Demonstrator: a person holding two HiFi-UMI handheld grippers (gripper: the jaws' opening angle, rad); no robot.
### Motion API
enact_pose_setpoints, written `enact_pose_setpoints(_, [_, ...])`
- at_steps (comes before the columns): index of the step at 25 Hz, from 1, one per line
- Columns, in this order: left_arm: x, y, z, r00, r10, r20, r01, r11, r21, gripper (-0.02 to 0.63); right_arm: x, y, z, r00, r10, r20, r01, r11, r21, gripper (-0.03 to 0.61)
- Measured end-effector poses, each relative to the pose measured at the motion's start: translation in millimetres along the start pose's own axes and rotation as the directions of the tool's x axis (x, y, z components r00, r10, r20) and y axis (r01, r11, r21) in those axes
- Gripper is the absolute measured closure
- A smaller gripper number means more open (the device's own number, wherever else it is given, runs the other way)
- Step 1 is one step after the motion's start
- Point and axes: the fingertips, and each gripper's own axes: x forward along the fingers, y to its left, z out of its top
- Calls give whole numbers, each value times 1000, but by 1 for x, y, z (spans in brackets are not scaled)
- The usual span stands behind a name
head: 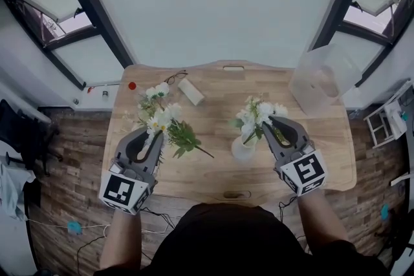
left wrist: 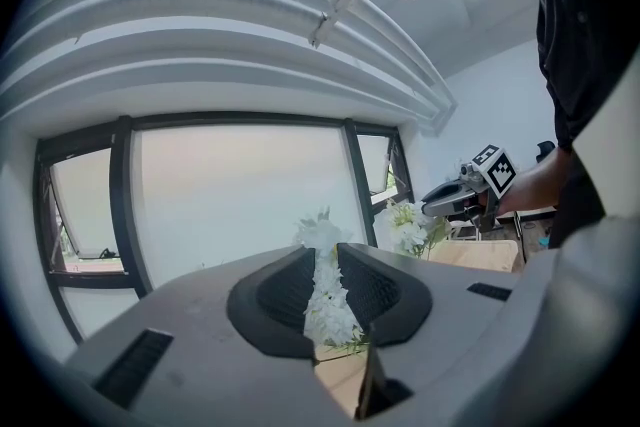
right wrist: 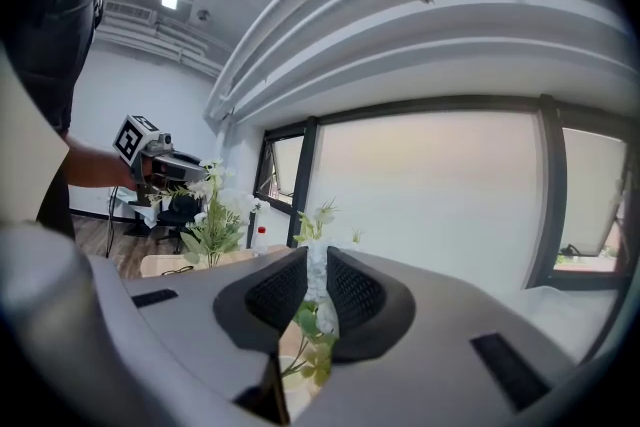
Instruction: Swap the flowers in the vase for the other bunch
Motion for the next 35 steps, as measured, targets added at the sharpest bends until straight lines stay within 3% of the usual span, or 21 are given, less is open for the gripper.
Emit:
enact_pose_setpoints(7, [33,-7,26,1000,8,8,-9,1000,28,548,-13,-46,20,998,-30,51,32,999,-25,502])
enact_pose_setpoints(16, [27,3,34,999,-4,40,2,999,45,548,-19,-44,49,993,-62,100,67,997,-42,502])
enact_pose_setpoints(25, [37,16,46,998,-22,54,19,998,57,548,-42,-75,54,983,-148,109,150,989,-10,502])
enact_pose_setpoints(35, [53,5,68,995,-51,83,44,995,89,548,-75,-109,31,967,-240,91,236,970,48,502])
